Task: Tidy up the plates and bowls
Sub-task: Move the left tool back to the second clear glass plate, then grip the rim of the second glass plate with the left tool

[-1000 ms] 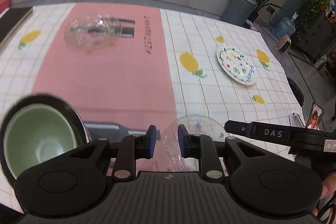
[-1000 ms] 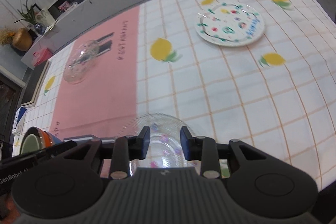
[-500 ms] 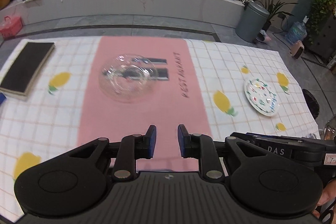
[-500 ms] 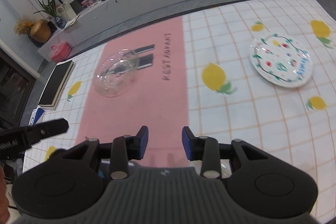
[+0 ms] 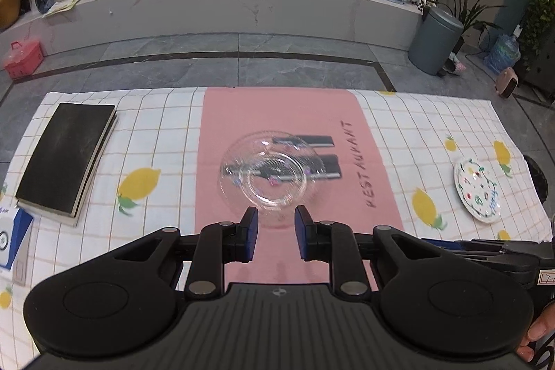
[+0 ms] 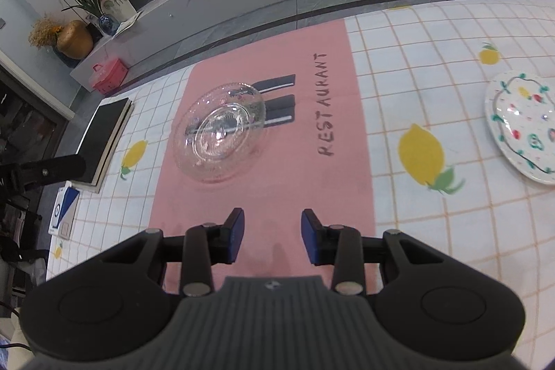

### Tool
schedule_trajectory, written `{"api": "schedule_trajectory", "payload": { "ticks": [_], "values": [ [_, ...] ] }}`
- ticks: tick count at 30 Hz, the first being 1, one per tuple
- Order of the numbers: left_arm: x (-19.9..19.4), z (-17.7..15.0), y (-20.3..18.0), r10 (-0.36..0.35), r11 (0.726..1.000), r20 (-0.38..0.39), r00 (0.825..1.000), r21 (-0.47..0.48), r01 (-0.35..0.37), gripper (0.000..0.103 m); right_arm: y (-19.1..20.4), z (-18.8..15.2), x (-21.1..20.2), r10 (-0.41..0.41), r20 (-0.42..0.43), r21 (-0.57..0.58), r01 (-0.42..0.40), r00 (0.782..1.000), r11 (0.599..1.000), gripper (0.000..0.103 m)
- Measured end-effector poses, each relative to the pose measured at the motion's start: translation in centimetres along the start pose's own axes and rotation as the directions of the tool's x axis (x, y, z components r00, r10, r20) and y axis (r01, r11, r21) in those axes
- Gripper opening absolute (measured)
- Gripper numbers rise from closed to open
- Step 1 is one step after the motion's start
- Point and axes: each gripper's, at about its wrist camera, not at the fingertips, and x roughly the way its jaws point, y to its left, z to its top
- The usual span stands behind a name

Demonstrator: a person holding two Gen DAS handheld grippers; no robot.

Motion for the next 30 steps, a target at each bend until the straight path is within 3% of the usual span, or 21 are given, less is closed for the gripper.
{"api": "schedule_trajectory", "payload": {
  "ticks": [7,15,30],
  "values": [
    [4.4,1.0,4.0,-0.057,0.997,-0.006,0.998,-0.059,0.057,0.029,0.3,2.2,3.7,0.030,-0.001,0.009,-0.030,1.000,1.000,0.036],
    [9.3,1.1,5.9,-0.072,0.995,-0.029,0.997,-0.066,0.070,0.029,1.3,4.2,7.7,0.039,-0.001,-0.018,-0.039,0.999,0.999,0.036],
    [14.6,0.2,9.0,-0.076,0.965,-0.008,0.997,-0.254,0.072,0.031,0.5,7.0,13.4,0.019,-0.027,-0.001,-0.019,0.999,1.000,0.036]
  ]
}}
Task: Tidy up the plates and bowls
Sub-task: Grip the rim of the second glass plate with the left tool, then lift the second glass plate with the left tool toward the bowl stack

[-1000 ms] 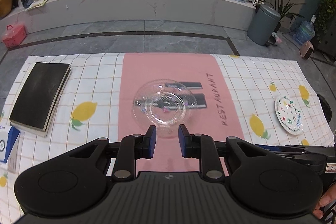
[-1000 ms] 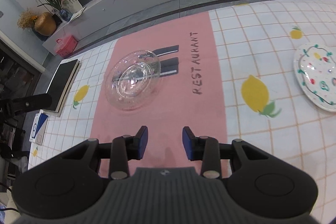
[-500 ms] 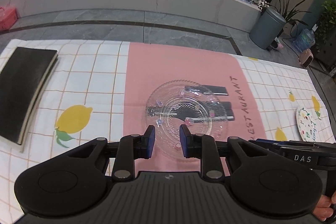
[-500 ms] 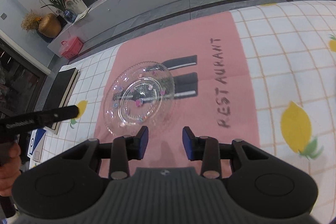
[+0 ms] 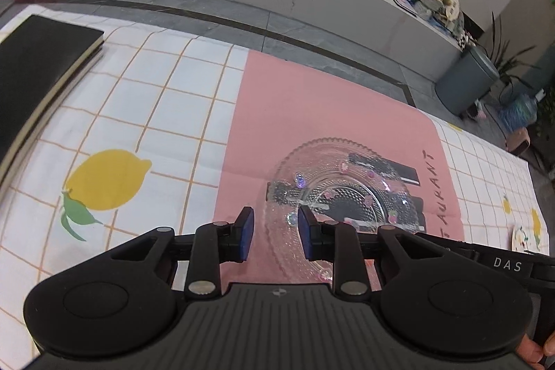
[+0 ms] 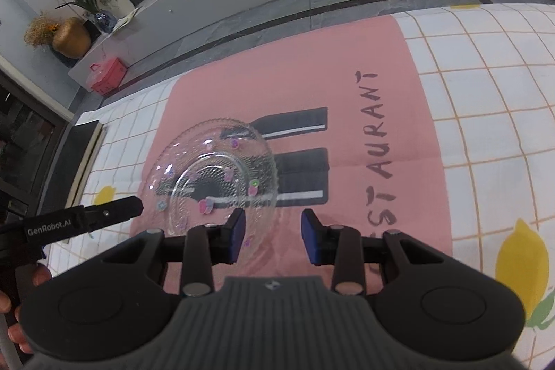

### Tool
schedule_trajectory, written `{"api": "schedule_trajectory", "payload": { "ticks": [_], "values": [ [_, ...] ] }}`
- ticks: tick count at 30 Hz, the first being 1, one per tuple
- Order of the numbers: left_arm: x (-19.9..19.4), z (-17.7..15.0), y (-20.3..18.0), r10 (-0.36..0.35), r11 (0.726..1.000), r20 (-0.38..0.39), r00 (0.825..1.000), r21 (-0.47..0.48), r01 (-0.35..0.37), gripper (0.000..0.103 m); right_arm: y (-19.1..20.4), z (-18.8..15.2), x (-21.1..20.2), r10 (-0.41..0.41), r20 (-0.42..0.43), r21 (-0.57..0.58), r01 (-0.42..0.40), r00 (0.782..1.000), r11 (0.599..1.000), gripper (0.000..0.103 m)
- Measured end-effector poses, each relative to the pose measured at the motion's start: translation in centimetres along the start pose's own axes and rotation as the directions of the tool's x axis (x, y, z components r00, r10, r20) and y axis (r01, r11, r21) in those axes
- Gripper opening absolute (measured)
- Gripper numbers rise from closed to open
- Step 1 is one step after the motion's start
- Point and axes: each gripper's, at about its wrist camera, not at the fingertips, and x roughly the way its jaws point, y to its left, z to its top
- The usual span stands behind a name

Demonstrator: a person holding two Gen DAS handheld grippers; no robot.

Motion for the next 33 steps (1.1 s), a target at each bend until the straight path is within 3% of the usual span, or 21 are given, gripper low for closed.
{"api": "schedule_trajectory", "payload": {
  "ticks": [9,11,18,33],
  "values": [
    [1.1,-0.3,0.3,0.003,1.000,-0.011,1.000,-0.014,-0.003,0.030,0.2,0.0,0.9,0.008,0.020,-0.018,-0.008,1.000,1.000,0.021],
    [1.2,-0.2,0.0,-0.006,1.000,-0.018,1.000,-0.010,0.006,0.023,0.1,-0.1,1.2,0.028,0.007,-0.008,-0.028,1.000,1.000,0.010],
    [1.0,-0.5,-1.2,0.041,0.999,-0.014,0.999,0.028,-0.041,0.018,0.4,-0.2,1.0,0.016,-0.008,0.002,-0.015,1.000,1.000,0.009],
    [-4.7,-1.9,-3.4,0.017,0.997,0.003,1.000,0.076,-0.017,0.018,0.3,-2.5,-4.0,0.073,-0.014,0.051,-0.072,0.997,0.996,0.010]
  ]
}}
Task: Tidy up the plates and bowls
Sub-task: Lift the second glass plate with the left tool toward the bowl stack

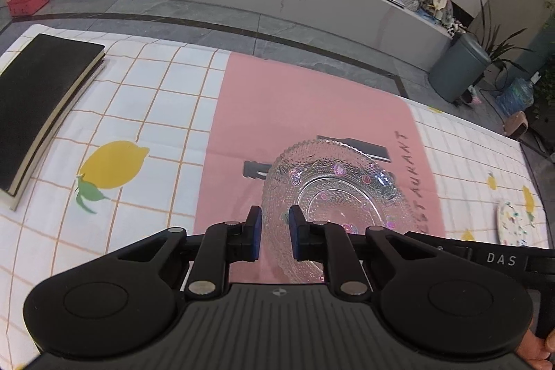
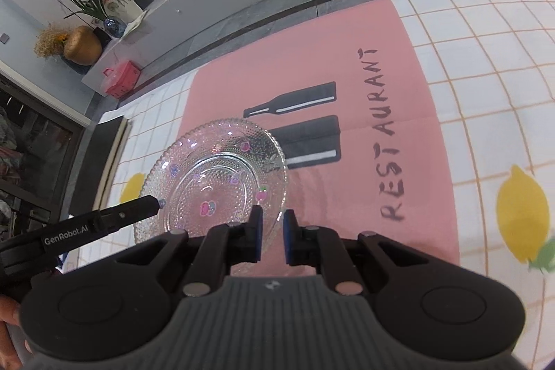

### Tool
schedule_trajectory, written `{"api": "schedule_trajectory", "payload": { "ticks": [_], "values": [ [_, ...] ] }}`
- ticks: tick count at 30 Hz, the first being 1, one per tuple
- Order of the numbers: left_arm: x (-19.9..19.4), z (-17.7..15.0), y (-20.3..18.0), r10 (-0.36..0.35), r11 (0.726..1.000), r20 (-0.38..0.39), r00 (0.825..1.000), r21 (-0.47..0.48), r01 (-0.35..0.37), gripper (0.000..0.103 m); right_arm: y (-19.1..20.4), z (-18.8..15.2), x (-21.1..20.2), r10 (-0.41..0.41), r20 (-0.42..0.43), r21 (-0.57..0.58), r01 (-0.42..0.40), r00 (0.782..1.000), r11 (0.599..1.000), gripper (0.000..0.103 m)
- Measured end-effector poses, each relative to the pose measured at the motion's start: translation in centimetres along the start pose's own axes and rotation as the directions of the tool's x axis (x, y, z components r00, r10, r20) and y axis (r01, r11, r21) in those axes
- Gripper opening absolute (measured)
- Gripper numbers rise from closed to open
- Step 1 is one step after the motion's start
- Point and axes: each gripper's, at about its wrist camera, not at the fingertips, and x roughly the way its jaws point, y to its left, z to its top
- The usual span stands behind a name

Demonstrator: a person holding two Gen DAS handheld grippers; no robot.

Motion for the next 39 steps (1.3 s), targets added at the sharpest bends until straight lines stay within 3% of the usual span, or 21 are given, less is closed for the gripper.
{"api": "schedule_trajectory", "payload": {
  "ticks": [11,22,31,39],
  "values": [
    [-7.3,-2.1,-5.0,-0.021,0.993,0.037,0.999,0.115,0.016,0.018,-0.8,-3.2,-7.9,0.067,0.054,0.006,-0.067,0.996,0.998,0.010],
    [-12.4,-6.8,-9.7,-0.053,0.993,0.071,0.996,0.112,0.045,0.012,-3.0,-7.5,-16.0,0.088,0.122,-0.015,-0.087,0.989,0.996,0.010],
    [-13.1,-11.3,-13.8,-0.113,0.987,0.063,0.992,0.118,0.105,0.013,-7.2,-10.7,-20.3,0.040,0.146,-0.004,-0.040,0.988,0.999,0.010],
    [-10.8,-15.9,-16.2,-0.169,0.985,0.012,0.985,0.049,0.168,0.013,-11.8,-13.7,-22.0,-0.037,0.122,0.019,0.035,0.992,0.999,0.010]
  ]
}}
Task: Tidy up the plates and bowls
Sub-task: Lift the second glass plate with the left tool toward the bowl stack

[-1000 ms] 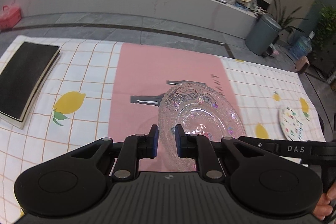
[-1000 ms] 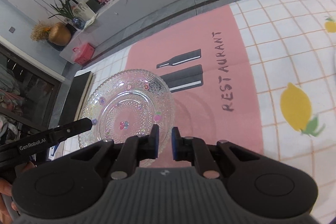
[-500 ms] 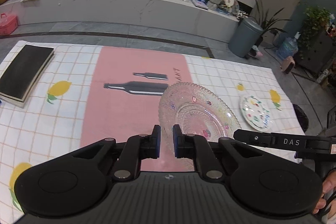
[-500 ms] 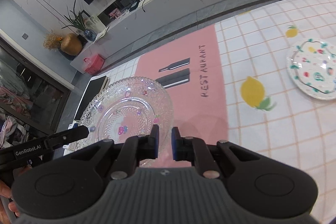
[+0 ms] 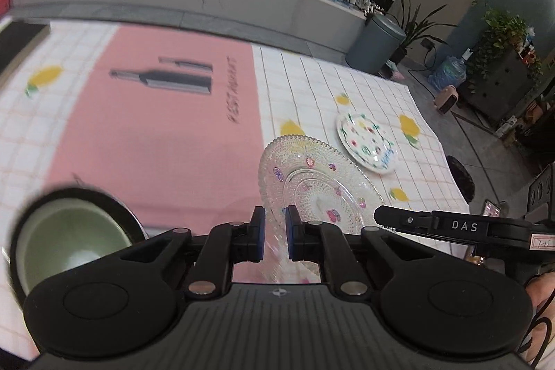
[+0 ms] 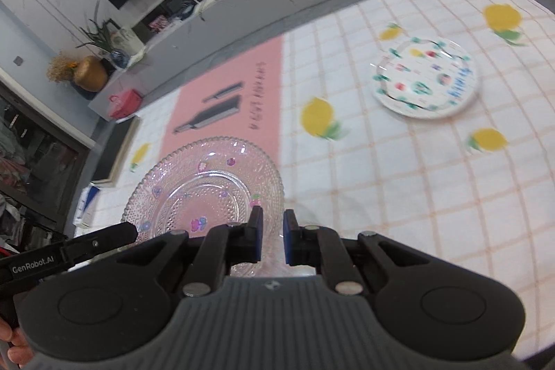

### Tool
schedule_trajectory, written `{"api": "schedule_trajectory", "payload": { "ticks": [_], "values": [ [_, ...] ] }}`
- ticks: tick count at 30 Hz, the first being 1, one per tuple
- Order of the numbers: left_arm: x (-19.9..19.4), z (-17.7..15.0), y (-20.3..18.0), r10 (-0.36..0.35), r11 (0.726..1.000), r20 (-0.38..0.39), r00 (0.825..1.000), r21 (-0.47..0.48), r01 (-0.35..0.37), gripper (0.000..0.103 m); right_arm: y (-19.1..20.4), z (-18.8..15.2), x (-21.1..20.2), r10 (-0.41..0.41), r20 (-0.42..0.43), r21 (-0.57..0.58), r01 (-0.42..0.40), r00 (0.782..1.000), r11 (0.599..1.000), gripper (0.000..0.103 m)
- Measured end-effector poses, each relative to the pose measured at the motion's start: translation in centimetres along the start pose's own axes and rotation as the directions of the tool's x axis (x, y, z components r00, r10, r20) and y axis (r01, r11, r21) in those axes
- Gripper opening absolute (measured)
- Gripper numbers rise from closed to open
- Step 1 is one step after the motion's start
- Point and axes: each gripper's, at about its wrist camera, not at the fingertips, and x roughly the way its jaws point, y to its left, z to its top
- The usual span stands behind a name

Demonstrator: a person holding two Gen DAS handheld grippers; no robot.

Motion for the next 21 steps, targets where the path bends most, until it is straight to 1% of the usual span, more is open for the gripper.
{"api": "schedule_trajectory", "payload": {
  "ticks": [4,8,12,14,18,21],
  "values": [
    [1.2,-2.1,-0.3,-0.013,0.999,-0.028,1.000,-0.032,0.012,0.013,-1.9,-1.4,-0.1,-0.025,-0.020,0.017,0.026,0.999,1.000,0.009],
    [2.3,-3.7,0.1,-0.011,0.998,-0.063,0.998,-0.055,0.007,0.013,-2.8,-3.0,0.2,-0.044,-0.043,0.020,0.045,0.998,0.999,0.009],
    [3.3,-5.2,0.8,0.003,0.998,-0.085,0.996,-0.067,-0.009,0.013,-3.2,-4.2,0.9,-0.055,-0.059,0.020,0.056,0.997,0.998,0.008],
    [3.6,-5.7,1.0,0.005,0.997,-0.084,0.996,-0.070,-0.011,0.013,-3.1,-4.5,1.2,-0.070,-0.063,0.016,0.071,0.996,0.997,0.008],
    [4.3,-6.3,1.4,0.008,0.997,-0.095,0.995,-0.077,-0.016,0.013,-2.6,-4.9,1.5,-0.112,-0.050,-0.030,0.110,0.992,0.993,0.008],
    [4.9,-6.7,1.7,0.016,0.996,-0.108,0.994,-0.084,-0.025,0.013,-2.5,-5.1,1.9,-0.126,-0.057,-0.040,0.124,0.990,0.991,0.008]
  ]
}}
